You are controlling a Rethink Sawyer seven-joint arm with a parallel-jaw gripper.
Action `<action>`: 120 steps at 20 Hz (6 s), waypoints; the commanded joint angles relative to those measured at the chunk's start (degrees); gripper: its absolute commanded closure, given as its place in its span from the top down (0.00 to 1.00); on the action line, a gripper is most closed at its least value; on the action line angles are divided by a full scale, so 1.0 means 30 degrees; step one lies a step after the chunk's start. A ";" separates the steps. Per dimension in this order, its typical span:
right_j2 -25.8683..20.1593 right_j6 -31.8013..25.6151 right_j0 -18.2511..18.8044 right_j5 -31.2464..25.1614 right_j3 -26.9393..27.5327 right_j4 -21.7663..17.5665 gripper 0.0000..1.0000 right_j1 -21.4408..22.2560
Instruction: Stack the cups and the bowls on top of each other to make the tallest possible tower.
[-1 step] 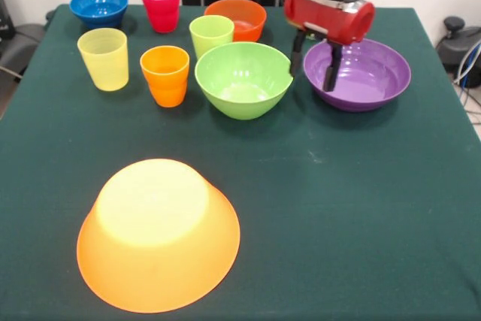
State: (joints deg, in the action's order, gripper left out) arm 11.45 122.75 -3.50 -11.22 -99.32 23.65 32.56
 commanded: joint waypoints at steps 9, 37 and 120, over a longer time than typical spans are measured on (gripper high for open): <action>-0.1041 0.5683 -0.1565 -0.1478 -0.0842 0.1612 1.00 -0.1523; -0.1718 0.7747 -0.3209 0.1185 -0.0205 0.3428 1.00 -0.3668; 0.3216 0.4411 -0.1167 -1.3388 0.9798 -0.0223 0.00 -0.3652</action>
State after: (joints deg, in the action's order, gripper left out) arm 22.77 133.63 -9.71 -43.34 -78.90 28.90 26.92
